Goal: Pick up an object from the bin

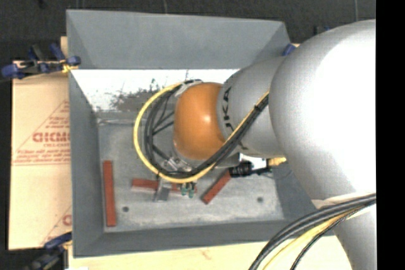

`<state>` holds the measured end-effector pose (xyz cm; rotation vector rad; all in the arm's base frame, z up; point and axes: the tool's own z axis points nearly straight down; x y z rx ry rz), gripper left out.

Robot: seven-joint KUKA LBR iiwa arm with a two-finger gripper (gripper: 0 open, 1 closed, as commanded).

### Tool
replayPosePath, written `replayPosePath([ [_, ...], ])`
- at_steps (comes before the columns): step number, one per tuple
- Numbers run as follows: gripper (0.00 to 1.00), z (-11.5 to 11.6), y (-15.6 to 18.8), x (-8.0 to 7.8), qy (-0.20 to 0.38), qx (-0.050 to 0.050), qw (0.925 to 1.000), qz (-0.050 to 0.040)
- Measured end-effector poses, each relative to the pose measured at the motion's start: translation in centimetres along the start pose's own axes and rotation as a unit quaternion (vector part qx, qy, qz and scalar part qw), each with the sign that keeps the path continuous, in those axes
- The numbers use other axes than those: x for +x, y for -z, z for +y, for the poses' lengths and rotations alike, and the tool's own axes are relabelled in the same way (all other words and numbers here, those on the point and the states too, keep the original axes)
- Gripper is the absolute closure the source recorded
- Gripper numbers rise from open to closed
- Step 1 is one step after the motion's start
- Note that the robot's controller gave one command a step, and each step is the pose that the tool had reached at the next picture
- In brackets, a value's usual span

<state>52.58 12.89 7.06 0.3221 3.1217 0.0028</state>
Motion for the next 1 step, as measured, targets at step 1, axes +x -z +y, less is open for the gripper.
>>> replayPosePath([
  [1, 1.00, 0.59, 16.78, 3.74, 0.004, -0.001, 1.0000, -0.0017],
])
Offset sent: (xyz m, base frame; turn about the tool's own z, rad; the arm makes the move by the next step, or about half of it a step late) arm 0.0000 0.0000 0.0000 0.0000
